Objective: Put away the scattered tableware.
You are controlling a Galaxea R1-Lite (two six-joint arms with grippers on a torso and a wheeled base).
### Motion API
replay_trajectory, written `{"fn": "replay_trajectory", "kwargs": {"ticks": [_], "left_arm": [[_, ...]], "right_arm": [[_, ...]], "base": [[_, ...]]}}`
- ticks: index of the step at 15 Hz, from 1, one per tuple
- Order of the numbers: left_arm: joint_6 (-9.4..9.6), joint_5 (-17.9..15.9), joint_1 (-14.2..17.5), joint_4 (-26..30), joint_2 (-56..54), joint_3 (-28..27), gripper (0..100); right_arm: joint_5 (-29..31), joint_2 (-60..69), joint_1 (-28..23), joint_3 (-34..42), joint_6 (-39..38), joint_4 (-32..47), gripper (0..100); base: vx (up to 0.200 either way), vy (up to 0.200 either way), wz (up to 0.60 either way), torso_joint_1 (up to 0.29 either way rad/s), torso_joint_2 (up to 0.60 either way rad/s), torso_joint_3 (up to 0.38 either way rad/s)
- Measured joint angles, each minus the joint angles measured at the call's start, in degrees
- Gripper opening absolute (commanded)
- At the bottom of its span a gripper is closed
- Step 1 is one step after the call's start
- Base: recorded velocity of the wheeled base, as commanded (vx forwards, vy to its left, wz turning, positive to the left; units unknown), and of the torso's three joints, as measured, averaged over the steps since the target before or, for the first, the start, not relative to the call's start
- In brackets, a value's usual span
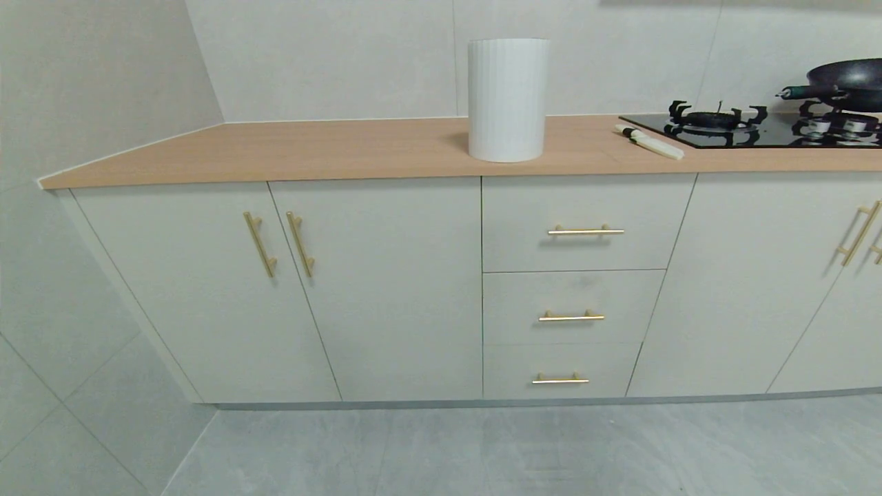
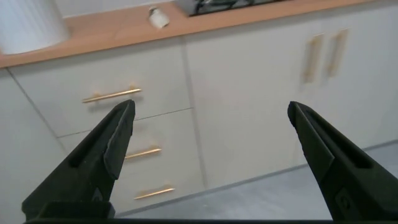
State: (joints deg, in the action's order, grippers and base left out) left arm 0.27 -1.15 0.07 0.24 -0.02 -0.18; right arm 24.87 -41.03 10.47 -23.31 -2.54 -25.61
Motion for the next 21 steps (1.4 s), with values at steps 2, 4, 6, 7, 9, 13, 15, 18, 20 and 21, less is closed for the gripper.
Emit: {"fn": "replay_trajectory", "kwargs": {"ticks": [2, 4, 6, 7, 9, 13, 15, 18, 20, 21], "left_arm": [[-0.02, 0.0, 0.0, 0.0, 0.0, 0.0, 100], [-0.02, 0.0, 0.0, 0.0, 0.0, 0.0, 100], [0.0, 0.0, 0.0, 0.0, 0.0, 0.0, 100], [-0.02, 0.0, 0.0, 0.0, 0.0, 0.0, 100], [0.0, 0.0, 0.0, 0.0, 0.0, 0.0, 100], [-0.02, 0.0, 0.0, 0.0, 0.0, 0.0, 100], [0.0, 0.0, 0.0, 0.0, 0.0, 0.0, 100], [-0.02, 0.0, 0.0, 0.0, 0.0, 0.0, 100], [0.0, 0.0, 0.0, 0.0, 0.0, 0.0, 100], [-0.02, 0.0, 0.0, 0.0, 0.0, 0.0, 100]], "right_arm": [[-0.8, 10.9, -1.9, 0.9, 1.2, 10.0, 100], [-1.6, 20.3, -3.9, 1.5, 1.8, 20.5, 100], [-3.4, 27.0, -7.2, 2.0, 2.0, 25.6, 100], [-5.1, 29.7, -9.0, 2.5, 2.1, 26.0, 100], [-8.6, 33.9, -11.8, 4.8, 2.0, 25.5, 100], [-16.2, 38.9, -11.0, 11.6, 1.5, 23.7, 100], [-18.0, 40.3, -10.7, 15.5, 1.6, 21.5, 100], [-21.8, 41.0, -10.5, 20.8, 2.5, 20.9, 100], [-23.3, 41.1, -10.5, 22.6, 2.8, 22.6, 100], [-23.7, 41.1, -10.5, 22.9, 2.8, 25.1, 100]], "base": [[0.0, 0.0, 0.0, 0.0, 0.0, 0.0], [0.0, 0.0, 0.0, 0.0, 0.0, 0.0], [0.0, 0.0, 0.0, 0.0, 0.0, 0.0], [0.0, 0.0, 0.0, 0.0, 0.0, 0.0], [0.0, 0.0, 0.0, 0.0, 0.0, 0.0], [0.0, 0.0, 0.0, 0.0, 0.0, 0.0], [0.0, 0.0, 0.0, 0.0, 0.0, 0.0], [0.0, 0.0, 0.0, 0.0, 0.0, 0.0], [0.0, 0.0, 0.0, 0.0, 0.0, 0.0], [0.0, 0.0, 0.0, 0.0, 0.0, 0.0]]}}
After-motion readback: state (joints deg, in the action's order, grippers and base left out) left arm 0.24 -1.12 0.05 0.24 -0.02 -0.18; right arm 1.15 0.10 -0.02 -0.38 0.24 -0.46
